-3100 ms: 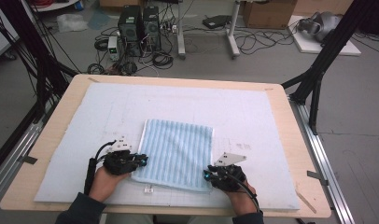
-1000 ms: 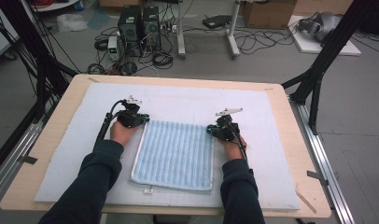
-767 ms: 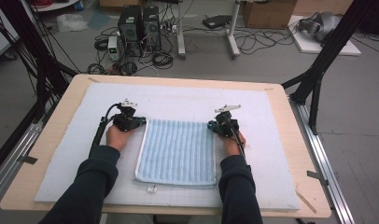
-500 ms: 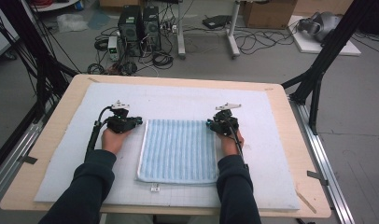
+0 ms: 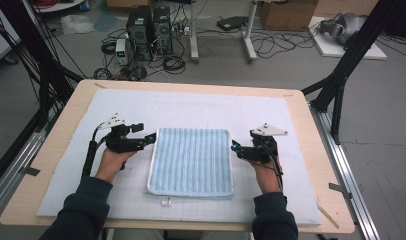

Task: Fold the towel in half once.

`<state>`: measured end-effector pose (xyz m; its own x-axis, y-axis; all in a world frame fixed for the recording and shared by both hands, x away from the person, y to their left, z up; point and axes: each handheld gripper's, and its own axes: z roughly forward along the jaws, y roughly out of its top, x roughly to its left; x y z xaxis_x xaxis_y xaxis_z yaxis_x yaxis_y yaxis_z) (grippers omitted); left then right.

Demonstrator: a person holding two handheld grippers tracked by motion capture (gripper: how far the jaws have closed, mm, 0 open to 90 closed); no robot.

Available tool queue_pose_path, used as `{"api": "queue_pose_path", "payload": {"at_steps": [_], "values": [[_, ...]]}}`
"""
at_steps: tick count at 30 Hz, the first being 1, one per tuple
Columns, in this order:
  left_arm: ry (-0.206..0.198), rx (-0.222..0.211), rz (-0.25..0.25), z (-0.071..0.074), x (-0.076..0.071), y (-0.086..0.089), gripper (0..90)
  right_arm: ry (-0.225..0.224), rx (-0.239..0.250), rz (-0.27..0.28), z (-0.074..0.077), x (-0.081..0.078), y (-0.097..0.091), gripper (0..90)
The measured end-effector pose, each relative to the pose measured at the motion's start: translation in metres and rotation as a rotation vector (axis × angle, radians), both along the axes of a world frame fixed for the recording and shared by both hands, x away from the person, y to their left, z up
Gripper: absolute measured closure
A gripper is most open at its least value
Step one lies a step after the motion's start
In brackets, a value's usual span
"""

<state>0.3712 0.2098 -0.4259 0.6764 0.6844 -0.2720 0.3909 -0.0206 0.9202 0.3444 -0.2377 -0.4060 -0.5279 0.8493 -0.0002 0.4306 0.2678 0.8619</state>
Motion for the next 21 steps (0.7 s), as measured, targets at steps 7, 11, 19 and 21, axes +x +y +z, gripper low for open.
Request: {"api": "queue_pose_path", "payload": {"at_steps": [7,11,19,21], "values": [[-0.058,-0.001,-0.030,0.002,-0.020,0.010,18.8,-0.034,-0.009,0.062,-0.008,-0.035,-0.010,11.1],[-0.074,-0.008,-0.025,0.005,-0.027,0.012,18.9,-0.040,-0.004,0.079,-0.006,-0.040,-0.008,11.0],[-0.066,-0.007,0.003,0.003,-0.035,0.026,19.3,-0.041,0.033,0.054,-0.007,-0.038,-0.007,11.0],[-0.064,-0.012,0.018,0.004,-0.036,0.030,19.3,-0.045,0.036,0.045,-0.007,-0.037,-0.007,11.0]]}}
